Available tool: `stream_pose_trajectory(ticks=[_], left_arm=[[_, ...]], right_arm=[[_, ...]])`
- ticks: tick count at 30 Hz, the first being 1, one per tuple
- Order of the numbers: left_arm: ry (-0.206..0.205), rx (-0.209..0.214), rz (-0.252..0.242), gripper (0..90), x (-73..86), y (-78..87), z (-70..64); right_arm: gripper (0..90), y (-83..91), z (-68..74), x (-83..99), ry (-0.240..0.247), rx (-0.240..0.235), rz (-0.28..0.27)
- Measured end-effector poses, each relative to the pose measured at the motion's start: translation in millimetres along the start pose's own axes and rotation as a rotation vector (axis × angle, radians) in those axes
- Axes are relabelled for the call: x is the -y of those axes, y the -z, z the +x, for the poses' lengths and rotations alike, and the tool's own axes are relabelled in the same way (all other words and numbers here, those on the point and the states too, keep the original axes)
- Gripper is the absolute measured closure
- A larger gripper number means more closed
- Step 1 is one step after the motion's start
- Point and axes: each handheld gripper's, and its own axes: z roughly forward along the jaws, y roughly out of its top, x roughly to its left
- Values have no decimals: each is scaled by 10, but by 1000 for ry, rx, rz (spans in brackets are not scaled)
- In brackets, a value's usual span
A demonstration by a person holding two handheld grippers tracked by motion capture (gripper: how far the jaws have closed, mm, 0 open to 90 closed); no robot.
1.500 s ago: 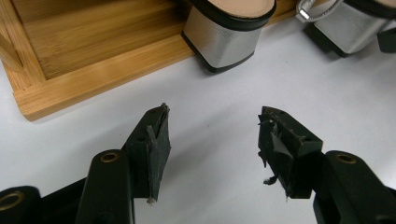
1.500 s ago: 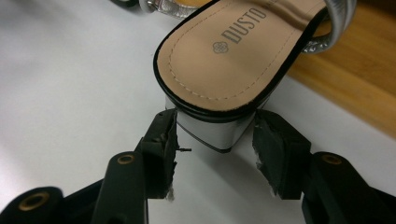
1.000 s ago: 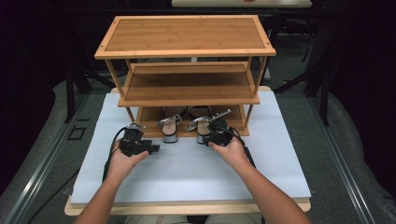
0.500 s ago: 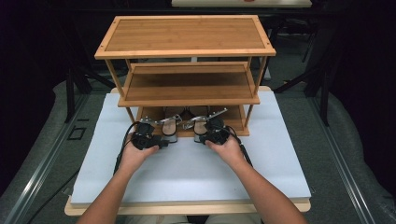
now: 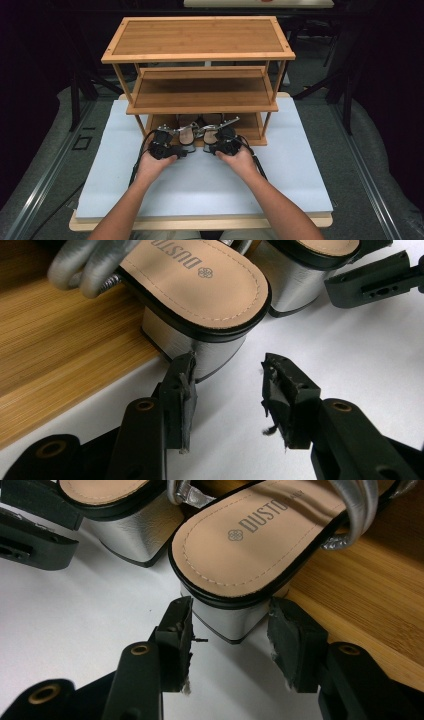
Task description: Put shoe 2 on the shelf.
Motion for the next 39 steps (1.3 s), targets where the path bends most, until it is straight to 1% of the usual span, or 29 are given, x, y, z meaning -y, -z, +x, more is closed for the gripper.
stream_pose_trajectory(ticks=[7,11,13,14,19,23,27,30,33,37,39], left_arm=[[0,5,-1,566,-7,-13,-7],[0,2,-2,565,-13,-23,-19],[-3,0,-1,565,-16,-26,-23],[-6,0,2,565,-18,-24,-24],[-6,1,5,565,-22,-26,-26],[-1,2,3,565,-27,-32,-28],[-3,2,5,565,-29,-32,-28],[2,1,3,564,-32,-36,-32],[-2,1,12,564,-40,-34,-33],[-7,9,7,561,-31,-32,-23],[-12,11,13,557,-24,-31,-16]], right_arm=[[524,-9,13,-9,0,6,0],[524,-15,26,-19,-3,-13,5],[524,-24,36,-23,1,-4,4],[525,-24,45,-26,-2,-12,8],[525,-34,55,-32,1,-4,7],[525,-40,53,-36,-5,-17,2],[525,-43,56,-38,-4,-11,0],[524,-40,56,-42,-5,-15,9],[520,-42,57,-47,-5,-15,9],[517,-38,58,-44,-6,-13,13],[513,-32,51,-41,-8,-22,18]])
